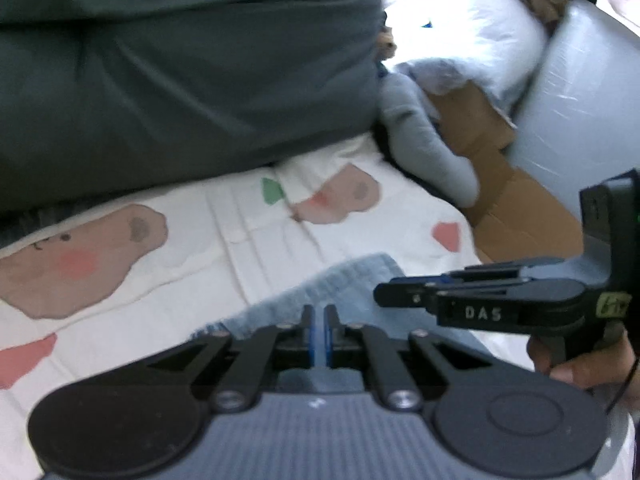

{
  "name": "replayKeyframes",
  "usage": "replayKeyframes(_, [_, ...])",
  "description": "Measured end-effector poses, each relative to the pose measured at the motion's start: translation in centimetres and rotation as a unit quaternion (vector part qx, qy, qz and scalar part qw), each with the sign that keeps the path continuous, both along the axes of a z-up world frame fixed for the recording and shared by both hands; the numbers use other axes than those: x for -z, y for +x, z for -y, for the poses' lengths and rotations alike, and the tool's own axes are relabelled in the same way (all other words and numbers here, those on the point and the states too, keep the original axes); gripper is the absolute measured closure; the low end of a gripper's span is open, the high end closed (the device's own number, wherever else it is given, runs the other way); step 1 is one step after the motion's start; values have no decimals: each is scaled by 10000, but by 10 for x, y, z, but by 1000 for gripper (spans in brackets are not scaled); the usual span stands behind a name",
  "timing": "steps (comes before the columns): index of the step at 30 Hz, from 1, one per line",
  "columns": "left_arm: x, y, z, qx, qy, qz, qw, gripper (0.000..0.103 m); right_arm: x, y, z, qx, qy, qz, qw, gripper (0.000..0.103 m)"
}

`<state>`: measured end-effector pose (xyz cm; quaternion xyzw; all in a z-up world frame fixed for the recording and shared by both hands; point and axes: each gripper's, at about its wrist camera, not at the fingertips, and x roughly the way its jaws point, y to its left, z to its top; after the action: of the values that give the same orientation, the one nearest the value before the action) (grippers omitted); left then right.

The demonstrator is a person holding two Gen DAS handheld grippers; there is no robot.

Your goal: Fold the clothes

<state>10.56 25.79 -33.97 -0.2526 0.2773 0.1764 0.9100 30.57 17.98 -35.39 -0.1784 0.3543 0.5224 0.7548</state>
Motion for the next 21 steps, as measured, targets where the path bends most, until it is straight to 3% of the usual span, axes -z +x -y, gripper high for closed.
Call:
replayKeyframes(6, [22, -1, 14, 176, 331, -412, 9984, 100, 18, -12, 14, 16, -232, 310, 9992, 82])
replayKeyframes(10, [43, 0, 9, 376, 432, -420, 9975, 100, 33, -13, 12, 92, -291, 236, 9993, 82])
replayKeyframes(12, [43, 5, 10, 459, 575, -504, 9960, 100, 40, -14, 9, 90, -352, 296, 9989, 82])
replayKeyframes(16, [36, 8, 4, 220, 165, -548, 9981, 100, 40, -10, 8, 185, -450, 111, 9988, 82])
replayKeyframes(18, [26, 6, 11, 212, 290, -528, 9980, 100, 33, -8, 7, 245, -500, 8, 9984, 82])
replayKeyframes(21, [17, 1, 23, 498, 243, -314, 9980, 99, 22, -18, 13, 87, -393, 202, 9990, 82])
